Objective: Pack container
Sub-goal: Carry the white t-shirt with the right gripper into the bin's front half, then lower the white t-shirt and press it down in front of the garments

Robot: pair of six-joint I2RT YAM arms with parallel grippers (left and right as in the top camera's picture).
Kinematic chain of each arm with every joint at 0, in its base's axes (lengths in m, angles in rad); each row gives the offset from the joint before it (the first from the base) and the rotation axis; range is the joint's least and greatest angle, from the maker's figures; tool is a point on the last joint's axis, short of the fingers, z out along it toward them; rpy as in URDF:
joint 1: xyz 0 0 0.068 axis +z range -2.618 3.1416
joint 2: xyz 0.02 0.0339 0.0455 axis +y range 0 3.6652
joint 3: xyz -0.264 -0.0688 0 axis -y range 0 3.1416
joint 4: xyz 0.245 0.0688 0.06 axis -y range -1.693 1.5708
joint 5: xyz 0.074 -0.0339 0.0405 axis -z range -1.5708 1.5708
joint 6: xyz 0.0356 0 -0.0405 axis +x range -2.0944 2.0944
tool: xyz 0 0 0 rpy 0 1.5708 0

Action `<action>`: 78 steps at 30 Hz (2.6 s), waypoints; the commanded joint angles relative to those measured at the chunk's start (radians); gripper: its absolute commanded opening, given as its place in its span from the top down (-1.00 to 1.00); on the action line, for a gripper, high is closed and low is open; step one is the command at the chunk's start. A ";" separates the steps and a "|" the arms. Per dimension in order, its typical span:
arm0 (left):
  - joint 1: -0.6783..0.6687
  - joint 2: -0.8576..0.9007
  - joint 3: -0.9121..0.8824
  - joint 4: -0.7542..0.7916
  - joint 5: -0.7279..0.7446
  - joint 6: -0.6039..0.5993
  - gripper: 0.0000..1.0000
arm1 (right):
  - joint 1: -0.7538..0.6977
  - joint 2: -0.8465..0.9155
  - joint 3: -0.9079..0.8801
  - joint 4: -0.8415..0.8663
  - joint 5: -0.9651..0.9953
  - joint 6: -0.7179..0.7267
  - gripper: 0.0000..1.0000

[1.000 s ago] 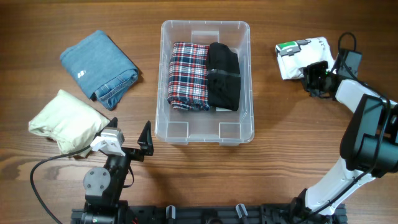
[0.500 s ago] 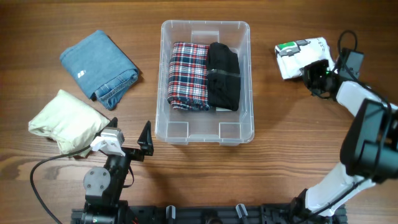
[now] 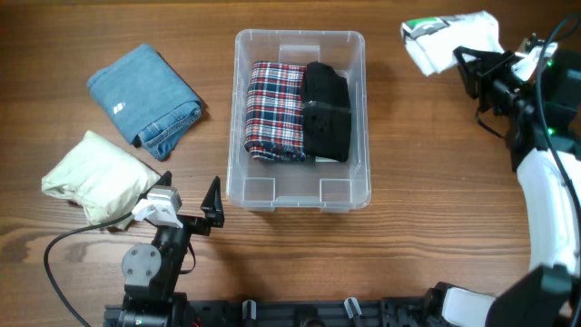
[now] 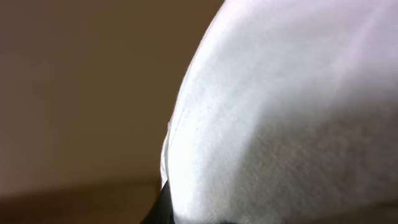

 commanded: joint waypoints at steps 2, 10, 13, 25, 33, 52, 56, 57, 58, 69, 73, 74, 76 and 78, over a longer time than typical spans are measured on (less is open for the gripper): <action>-0.005 0.000 -0.008 0.003 0.008 0.016 -0.99 | 0.056 -0.120 0.003 -0.064 -0.239 -0.088 0.91; -0.005 0.000 -0.008 0.003 0.008 0.016 -1.00 | 0.300 -0.192 0.003 -0.313 -0.224 -0.266 0.91; -0.005 0.000 -0.008 0.003 0.008 0.016 -1.00 | 0.426 -0.188 0.003 -0.421 -0.085 -0.332 0.91; -0.005 0.000 -0.008 0.003 0.008 0.016 -0.99 | 0.857 -0.047 0.003 -0.476 0.341 -0.380 0.89; -0.005 0.000 -0.008 0.003 0.008 0.016 -0.99 | 0.919 0.140 0.003 -0.440 0.348 -0.355 0.89; -0.005 0.000 -0.008 0.003 0.008 0.016 -1.00 | 0.981 0.158 0.003 -0.355 0.075 -0.337 0.85; -0.005 0.000 -0.008 0.003 0.008 0.016 -1.00 | 0.982 0.158 0.003 -0.418 0.129 -0.380 0.85; -0.005 0.000 -0.008 0.003 0.008 0.016 -0.99 | 0.982 0.158 0.003 -0.431 0.156 -0.374 0.85; -0.005 0.000 -0.008 0.003 0.008 0.016 -1.00 | 0.982 0.158 0.003 -0.439 0.179 -0.362 0.85; -0.005 0.000 -0.008 0.003 0.008 0.016 -0.99 | 0.982 0.158 0.021 -0.489 0.300 -0.319 -0.19; -0.005 0.000 -0.008 0.003 0.008 0.016 -0.99 | 0.982 0.157 0.111 -0.606 0.447 -0.330 -0.26; -0.005 0.000 -0.008 0.003 0.008 0.016 -1.00 | 0.982 0.156 0.145 -0.645 0.491 -0.332 -0.27; -0.005 0.000 -0.008 0.003 0.008 0.016 -0.99 | 0.982 0.156 0.219 -0.721 0.576 -0.349 -0.27; -0.005 0.000 -0.008 0.003 0.008 0.016 -1.00 | 0.982 0.156 0.296 -0.799 0.658 -0.357 -0.29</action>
